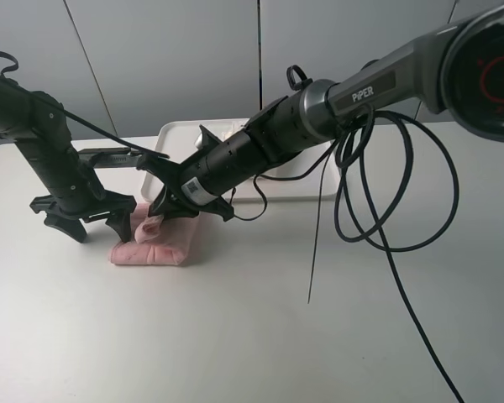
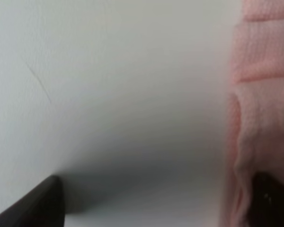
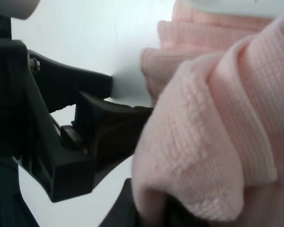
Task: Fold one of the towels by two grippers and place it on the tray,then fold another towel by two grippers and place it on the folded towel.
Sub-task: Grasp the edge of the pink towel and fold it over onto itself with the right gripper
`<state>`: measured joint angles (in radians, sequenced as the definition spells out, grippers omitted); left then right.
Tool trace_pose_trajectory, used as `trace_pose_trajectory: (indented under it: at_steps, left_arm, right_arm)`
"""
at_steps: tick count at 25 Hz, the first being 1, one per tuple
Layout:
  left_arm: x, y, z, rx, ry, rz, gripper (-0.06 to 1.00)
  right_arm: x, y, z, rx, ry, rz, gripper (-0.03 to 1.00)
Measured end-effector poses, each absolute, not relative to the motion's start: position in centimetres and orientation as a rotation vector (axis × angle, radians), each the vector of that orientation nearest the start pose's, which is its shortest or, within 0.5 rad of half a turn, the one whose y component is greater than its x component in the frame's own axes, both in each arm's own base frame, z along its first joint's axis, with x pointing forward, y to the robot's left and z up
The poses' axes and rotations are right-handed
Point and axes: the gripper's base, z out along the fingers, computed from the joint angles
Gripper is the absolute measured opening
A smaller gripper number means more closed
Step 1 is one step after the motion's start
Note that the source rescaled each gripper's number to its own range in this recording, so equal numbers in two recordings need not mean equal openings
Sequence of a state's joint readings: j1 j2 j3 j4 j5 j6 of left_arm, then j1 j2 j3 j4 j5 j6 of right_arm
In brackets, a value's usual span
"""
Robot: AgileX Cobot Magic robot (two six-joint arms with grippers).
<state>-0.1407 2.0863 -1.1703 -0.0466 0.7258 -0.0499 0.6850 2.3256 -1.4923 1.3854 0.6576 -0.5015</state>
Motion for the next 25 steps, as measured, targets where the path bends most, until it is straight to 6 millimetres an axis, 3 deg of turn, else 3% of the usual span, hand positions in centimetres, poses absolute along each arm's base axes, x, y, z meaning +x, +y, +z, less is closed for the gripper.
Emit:
trace_pose_trajectory:
  at_steps: [16, 25]
  left_arm:
    - [35.6, -5.4, 8.9, 0.109, 3.131, -0.059, 0.99]
    - [36.9, -5.6, 10.0, 0.171, 3.2, -0.055, 0.99]
  right_arm:
    - [32.2, 34.9, 8.4, -0.176, 2.709, 1.372, 0.05]
    - [32.2, 35.0, 8.5, -0.163, 2.704, 1.381, 0.05]
